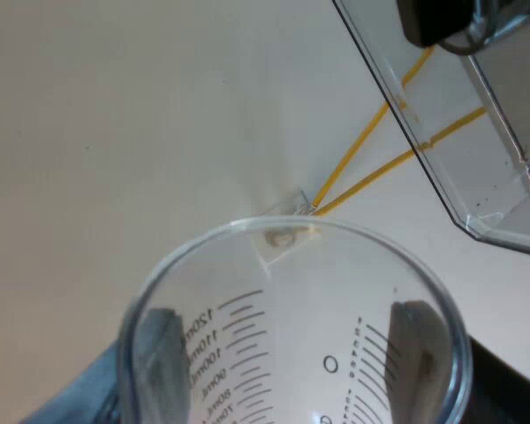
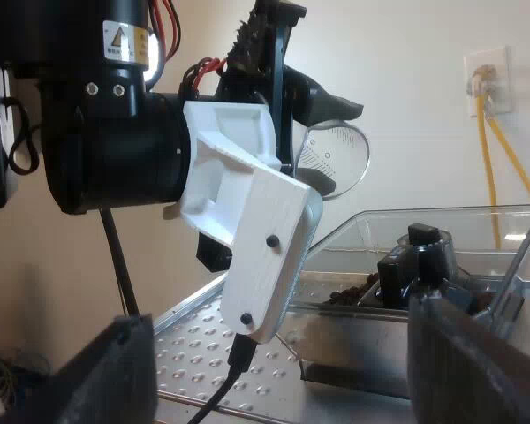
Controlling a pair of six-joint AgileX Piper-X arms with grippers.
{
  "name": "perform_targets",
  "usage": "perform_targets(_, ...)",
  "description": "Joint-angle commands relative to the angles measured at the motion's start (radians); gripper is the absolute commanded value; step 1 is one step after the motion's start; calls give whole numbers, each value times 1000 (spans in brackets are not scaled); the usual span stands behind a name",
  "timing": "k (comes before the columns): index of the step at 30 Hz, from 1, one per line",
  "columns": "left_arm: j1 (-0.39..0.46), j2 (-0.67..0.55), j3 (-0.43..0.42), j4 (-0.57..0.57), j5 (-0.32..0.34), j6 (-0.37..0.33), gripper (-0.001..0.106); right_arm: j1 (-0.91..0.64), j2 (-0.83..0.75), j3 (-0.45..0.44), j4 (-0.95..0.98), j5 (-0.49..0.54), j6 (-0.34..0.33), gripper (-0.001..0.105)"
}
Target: Pour the beans into the coffee machine
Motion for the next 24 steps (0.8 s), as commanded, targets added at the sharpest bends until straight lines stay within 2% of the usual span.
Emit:
perform_targets(1,-1,-8,-7,-19,-6,14,31,2,-10,-7,-5,-8,-4,62)
perform_targets(4,-1,-15,-7,-19,-6,38,31,2,-10,-7,-5,-8,-4,62)
perform_targets(10,-1,-17,-7,-19,-6,19,31,2,-10,-7,-5,-8,-4,62)
perform_targets(11,-1,-17,-7,-19,-6,-7,31,2,-10,-7,-5,-8,-4,62)
perform_targets(13,-1,-17,-7,-19,-6,-113,31,2,-10,-7,-11,-8,-4,62)
perform_targets(14,-1,-17,-7,-19,-6,-127,31,2,-10,-7,-11,-8,-4,62)
perform_targets(16,-1,-17,-7,-19,-6,-200,31,2,-10,-7,-11,-8,-4,62)
perform_targets(19,-1,-17,-7,-19,-6,-227,31,2,-10,-7,-11,-8,-4,62)
perform_targets(20,-1,-17,-7,-19,-6,-325,31,2,-10,-7,-11,-8,-4,62)
perform_targets(22,-1,-19,-7,-19,-17,-416,31,2,-10,-7,-11,-8,-4,62)
perform_targets(23,-1,-19,-7,-19,-23,-430,31,2,-10,-7,-5,-8,-4,62)
perform_targets(24,-1,-23,-7,-19,-47,-473,31,2,-10,-7,-5,-8,-4,62)
